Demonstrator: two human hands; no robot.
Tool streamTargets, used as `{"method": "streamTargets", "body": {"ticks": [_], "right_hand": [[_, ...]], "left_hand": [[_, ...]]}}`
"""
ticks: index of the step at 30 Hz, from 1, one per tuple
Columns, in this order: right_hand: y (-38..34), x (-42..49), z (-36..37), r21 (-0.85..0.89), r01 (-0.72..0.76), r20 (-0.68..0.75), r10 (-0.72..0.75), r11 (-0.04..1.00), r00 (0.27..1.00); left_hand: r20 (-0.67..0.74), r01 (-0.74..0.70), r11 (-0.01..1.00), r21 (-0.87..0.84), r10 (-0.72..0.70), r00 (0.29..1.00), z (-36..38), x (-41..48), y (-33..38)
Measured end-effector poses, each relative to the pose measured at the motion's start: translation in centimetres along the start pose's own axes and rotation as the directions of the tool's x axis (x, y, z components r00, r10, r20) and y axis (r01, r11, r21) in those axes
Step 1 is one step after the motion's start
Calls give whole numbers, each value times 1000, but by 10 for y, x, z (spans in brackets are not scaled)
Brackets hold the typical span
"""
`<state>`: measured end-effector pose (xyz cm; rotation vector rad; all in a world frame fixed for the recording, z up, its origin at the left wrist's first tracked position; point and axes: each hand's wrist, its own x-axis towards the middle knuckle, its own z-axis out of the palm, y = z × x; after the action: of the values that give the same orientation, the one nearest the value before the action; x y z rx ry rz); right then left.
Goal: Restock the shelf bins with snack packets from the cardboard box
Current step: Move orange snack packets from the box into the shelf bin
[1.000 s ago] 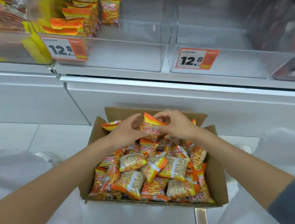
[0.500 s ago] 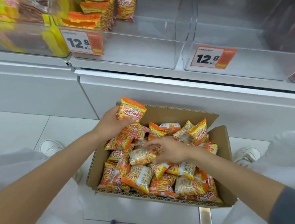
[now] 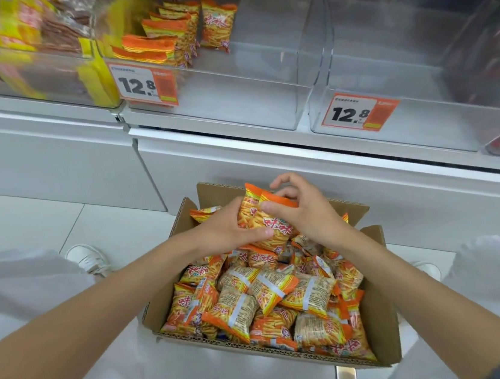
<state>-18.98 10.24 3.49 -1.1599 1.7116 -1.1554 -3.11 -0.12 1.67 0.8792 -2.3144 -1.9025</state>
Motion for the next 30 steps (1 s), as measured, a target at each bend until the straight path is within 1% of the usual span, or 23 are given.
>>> {"method": "streamTargets", "body": {"ticks": [2,3,4,6,8,10,11,12,13,15,17,20,22,24,26,27,28,30], "right_hand": [[-3,2,0,-14,47,-85,-48,999,995],[-3,3,-2,-8,27,-102,-28,1000,994],[-3,4,-6,11,-29,-88,30,1000,996],[-1,5,-11,89,-166,21,165,982,986],[0,8,-11,125,-253,132,237,959,963],[-6,14,-8,187,-261,171,230,947,958],[-11,19,-7,225,-244,166,210,943,964],[-19,24,-6,258,-219,160,182,941,970],[-30,30,-6,283,-200,160,159,938,974],[-54,40,-8,289,-171,187,120,942,975],[-79,53,-11,273,-144,186,94,951,978],[-116,78,-18,264,-75,68,59,962,996],[-140,98,-24,263,-4,-23,10,965,1000],[-159,122,-30,268,55,-110,-26,962,994],[-168,150,-36,244,78,-199,-29,967,980],[-169,166,-38,231,70,-234,-14,970,972],[-167,184,-40,215,53,-252,3,975,968],[-157,221,-40,181,12,-265,37,983,964]], "left_hand": [[-46,-17,999,-46,15,999,-1,4,1],[-79,-21,996,-86,14,997,-2,5,2],[-113,-19,991,-130,4,994,-4,7,3],[-149,-5,975,-220,-29,988,-10,9,7],[-109,22,959,-284,-55,992,-15,10,17],[-59,29,946,-321,-51,997,-19,11,29],[-69,14,951,-309,-37,997,-22,12,34],[-102,-26,967,-253,0,995,-26,12,41],[-149,-84,985,-151,61,987,-33,12,46],[-210,-183,983,16,183,960,-47,11,59],[-224,-229,971,73,240,945,-62,10,78],[-244,-282,940,193,324,914,-93,15,109],[-327,-302,897,324,406,854,-122,22,126],[-399,-295,839,458,490,775,-155,34,136],[-429,-203,777,596,522,738,-187,50,141],[-435,-141,744,654,521,734,-204,60,141],[-431,-84,715,694,506,747,-219,71,138],[-406,22,684,729,406,819,-245,92,128]]}}
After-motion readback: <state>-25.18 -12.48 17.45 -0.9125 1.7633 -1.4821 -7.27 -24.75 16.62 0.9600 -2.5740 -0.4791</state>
